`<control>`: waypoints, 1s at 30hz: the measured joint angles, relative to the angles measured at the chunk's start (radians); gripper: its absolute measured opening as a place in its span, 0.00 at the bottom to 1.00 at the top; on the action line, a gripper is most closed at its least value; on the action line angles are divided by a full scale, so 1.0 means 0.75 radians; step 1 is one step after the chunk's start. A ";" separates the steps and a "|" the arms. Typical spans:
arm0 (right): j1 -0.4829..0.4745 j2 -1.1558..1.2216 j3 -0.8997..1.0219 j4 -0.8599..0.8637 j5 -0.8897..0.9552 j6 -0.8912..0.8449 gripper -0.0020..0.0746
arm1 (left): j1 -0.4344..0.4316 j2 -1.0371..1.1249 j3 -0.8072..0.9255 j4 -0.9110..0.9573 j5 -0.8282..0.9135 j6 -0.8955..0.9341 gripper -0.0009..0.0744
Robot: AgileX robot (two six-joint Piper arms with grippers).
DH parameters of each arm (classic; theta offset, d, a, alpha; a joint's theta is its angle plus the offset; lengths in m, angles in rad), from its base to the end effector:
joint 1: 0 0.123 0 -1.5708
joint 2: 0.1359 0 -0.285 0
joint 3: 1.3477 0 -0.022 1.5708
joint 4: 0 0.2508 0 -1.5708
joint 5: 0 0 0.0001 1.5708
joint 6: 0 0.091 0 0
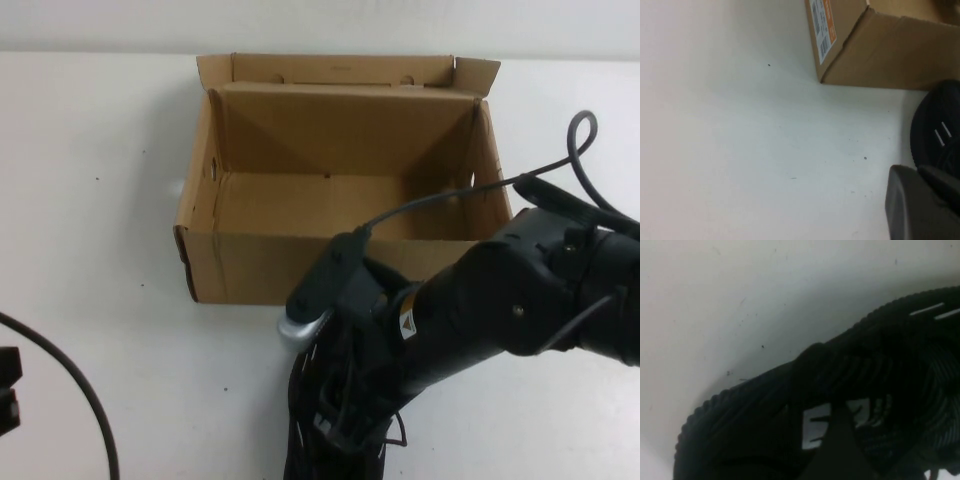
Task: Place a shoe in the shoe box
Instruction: Pick up the shoe from the table
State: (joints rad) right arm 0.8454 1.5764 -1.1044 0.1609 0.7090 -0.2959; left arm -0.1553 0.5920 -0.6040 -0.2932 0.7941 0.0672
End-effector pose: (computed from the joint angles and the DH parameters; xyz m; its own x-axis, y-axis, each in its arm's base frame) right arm 0.2071 0.2479 0.2512 -0.4447 -0.7601 -0.4738 -0.8660 0.4999 0.0108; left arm 0.1000 -0.0347 0.3038 -0.6535 -0.0372 -0.7560 0.2207 0.9460 -0.2374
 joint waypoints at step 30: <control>0.097 0.034 -0.042 -0.039 0.051 0.042 0.61 | 0.000 0.000 0.000 0.024 0.046 0.000 0.01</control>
State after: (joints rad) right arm 0.9179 1.6021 -1.1356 0.1316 0.7474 -0.2645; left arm -0.1553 0.5920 -0.6040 -0.2748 0.8283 0.0672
